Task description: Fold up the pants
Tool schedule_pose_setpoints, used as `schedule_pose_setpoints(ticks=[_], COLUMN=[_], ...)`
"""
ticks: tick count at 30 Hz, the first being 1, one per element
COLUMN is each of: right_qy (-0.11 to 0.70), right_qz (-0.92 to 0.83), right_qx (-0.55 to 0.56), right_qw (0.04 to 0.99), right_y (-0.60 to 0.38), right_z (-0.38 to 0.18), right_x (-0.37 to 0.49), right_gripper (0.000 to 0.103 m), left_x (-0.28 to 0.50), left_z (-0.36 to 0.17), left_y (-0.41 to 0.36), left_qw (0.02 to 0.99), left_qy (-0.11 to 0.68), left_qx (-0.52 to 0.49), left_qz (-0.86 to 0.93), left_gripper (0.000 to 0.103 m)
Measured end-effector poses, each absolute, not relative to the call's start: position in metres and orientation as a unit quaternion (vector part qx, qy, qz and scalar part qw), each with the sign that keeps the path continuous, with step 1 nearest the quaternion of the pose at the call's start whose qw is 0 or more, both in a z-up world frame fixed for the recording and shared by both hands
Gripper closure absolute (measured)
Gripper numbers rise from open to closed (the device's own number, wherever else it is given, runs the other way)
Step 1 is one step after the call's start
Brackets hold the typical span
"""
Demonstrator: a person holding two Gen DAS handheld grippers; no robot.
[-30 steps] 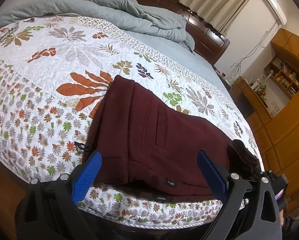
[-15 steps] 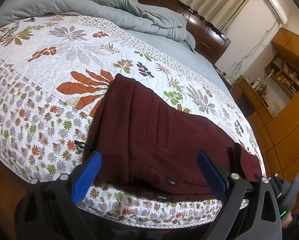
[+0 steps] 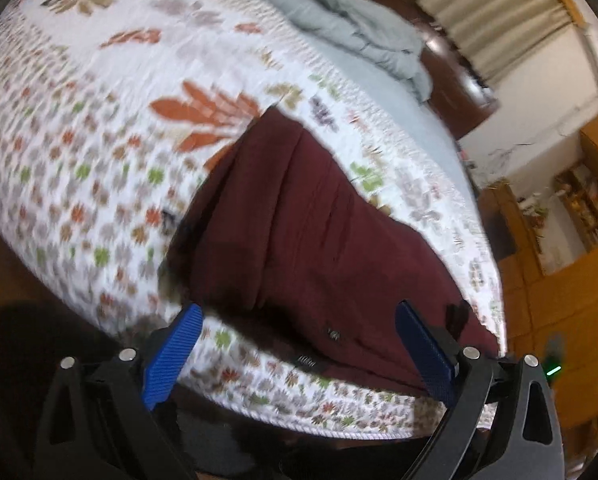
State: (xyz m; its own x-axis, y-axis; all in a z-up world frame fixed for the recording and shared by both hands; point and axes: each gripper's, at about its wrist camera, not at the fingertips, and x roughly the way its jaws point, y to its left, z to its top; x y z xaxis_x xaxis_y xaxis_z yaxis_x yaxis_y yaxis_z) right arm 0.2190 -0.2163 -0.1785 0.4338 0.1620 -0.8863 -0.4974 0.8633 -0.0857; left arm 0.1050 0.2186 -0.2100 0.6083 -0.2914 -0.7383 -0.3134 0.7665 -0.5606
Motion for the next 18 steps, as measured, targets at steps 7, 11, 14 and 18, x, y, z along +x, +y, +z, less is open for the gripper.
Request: schedule_pose_setpoints(ticks=[7,11,14,18], right_qy=[0.593,0.598,0.578,0.555], right_qz=[0.210,0.231,0.273,0.351], right_qx=[-0.091,-0.145,-0.181,-0.220], right_qw=[0.772,0.753,0.747,0.721], right_y=[-0.239,-0.211,-0.165,-0.085], right_z=[-0.218,-0.193,-0.150,-0.118], right_x=[0.281,0.288,0.302,0.332], right_gripper=[0.070,0.070,0.062,0.037], left_x=[0.105,0.104,0.105,0.110], left_z=[-0.207,-0.191,-0.180,-0.175], left_y=[0.198,0.188,0.188,0.191], left_qw=[0.828,0.846,0.857,0.857], left_qy=[0.461,0.464,0.458,0.460], left_qx=[-0.316,-0.257,-0.231,-0.228], left_qz=[0.038,0.051,0.053,0.042], left_gripper=[0.006,0.006,0.004,0.004])
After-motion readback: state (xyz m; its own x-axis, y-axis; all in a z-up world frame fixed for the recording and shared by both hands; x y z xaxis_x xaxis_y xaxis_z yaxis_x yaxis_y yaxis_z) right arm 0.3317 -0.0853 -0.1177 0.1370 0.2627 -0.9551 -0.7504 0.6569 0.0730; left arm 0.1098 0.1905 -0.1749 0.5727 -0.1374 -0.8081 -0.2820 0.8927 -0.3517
